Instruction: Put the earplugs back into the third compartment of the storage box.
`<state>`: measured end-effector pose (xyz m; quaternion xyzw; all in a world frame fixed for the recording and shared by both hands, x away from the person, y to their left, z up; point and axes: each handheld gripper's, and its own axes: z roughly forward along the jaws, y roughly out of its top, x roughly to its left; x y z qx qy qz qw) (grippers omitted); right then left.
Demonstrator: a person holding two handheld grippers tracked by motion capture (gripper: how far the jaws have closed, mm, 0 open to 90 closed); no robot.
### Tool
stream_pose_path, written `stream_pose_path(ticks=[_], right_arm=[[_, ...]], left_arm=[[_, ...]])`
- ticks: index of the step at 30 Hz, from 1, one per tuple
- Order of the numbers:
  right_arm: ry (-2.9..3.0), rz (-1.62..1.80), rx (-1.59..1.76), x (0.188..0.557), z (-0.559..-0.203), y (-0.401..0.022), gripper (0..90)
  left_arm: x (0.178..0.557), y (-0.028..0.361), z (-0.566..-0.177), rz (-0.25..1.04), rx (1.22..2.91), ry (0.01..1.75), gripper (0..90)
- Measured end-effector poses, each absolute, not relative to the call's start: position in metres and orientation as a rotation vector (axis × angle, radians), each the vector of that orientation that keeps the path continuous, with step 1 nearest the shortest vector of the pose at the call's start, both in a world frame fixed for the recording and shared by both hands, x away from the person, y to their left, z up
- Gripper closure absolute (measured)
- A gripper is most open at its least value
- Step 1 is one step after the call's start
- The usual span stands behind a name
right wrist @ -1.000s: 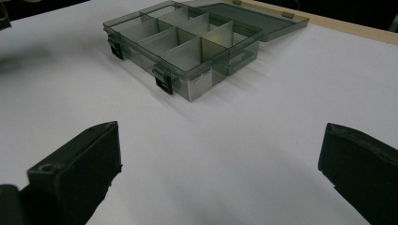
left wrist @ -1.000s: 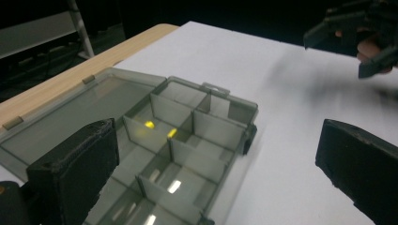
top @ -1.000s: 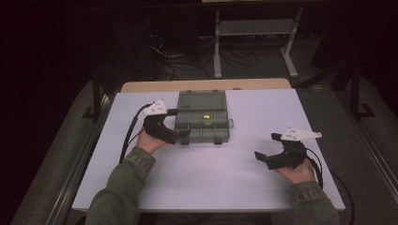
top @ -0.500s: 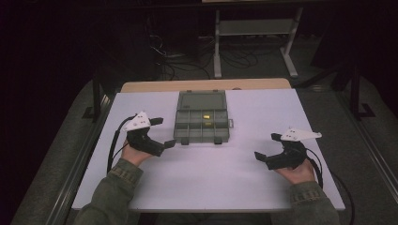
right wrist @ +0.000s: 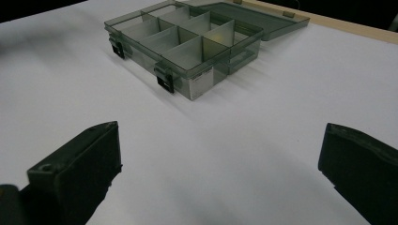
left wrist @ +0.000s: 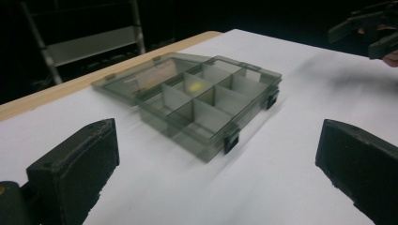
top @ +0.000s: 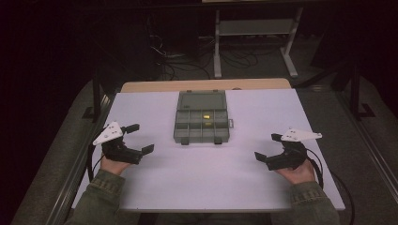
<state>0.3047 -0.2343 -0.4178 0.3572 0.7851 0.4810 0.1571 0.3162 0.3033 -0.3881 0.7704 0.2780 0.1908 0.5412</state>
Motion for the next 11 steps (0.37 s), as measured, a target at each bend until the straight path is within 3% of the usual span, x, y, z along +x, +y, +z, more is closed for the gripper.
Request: stream_pose_path(ticks=[11], right_arm=[[2.242,1.377,1.012,0.301,-0.417,-0.235,0.0]], left_arm=[[0.292,0.329,-0.398,0.482,1.772,0.727,0.0]])
